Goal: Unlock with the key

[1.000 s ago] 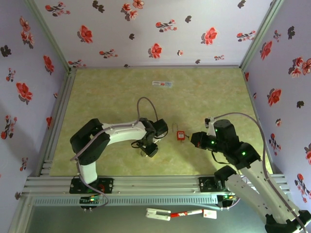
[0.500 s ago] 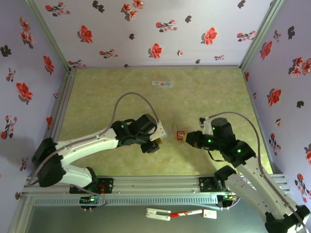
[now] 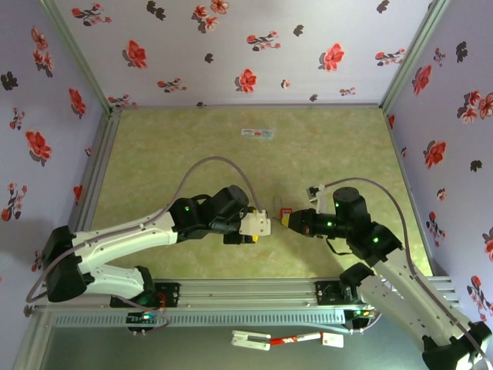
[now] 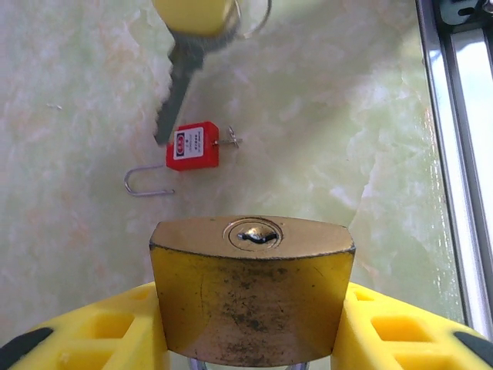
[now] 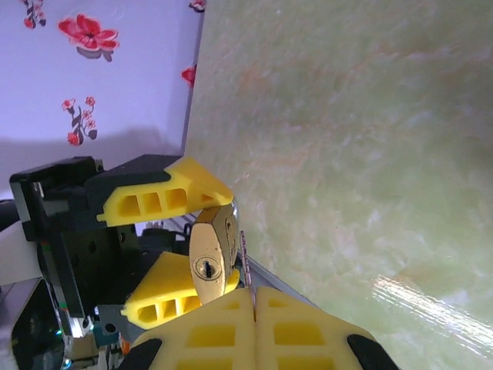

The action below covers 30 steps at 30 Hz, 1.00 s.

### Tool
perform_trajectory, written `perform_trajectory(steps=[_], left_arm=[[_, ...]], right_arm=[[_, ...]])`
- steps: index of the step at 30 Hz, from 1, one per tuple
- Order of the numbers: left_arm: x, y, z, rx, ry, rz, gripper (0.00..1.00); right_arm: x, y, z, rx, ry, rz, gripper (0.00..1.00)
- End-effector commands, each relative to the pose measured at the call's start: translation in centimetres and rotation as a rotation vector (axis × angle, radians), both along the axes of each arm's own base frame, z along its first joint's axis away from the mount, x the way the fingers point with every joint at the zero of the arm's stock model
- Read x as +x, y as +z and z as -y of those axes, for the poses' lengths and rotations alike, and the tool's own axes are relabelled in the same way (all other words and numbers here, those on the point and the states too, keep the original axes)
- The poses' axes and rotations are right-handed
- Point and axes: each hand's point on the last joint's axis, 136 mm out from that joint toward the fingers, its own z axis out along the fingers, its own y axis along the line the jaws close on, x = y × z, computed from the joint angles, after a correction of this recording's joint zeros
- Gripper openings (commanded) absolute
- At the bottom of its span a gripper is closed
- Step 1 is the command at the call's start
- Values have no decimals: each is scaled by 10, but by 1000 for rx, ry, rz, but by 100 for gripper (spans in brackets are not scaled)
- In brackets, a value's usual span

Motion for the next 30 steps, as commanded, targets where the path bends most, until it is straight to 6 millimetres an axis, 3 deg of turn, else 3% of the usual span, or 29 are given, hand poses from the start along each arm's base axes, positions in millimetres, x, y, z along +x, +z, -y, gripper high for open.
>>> perform_trajectory(steps=[1, 11, 30], left_arm=[[9, 26, 15, -47, -44, 114, 23], [10, 25, 17, -32, -45, 123, 22], [3, 20, 24, -14, -66, 105, 21]], right_arm=[[-8, 2, -7, 34, 44, 0, 0], [-20, 0, -15, 35, 97, 1, 0], [-18, -4, -16, 16, 98, 9, 0]])
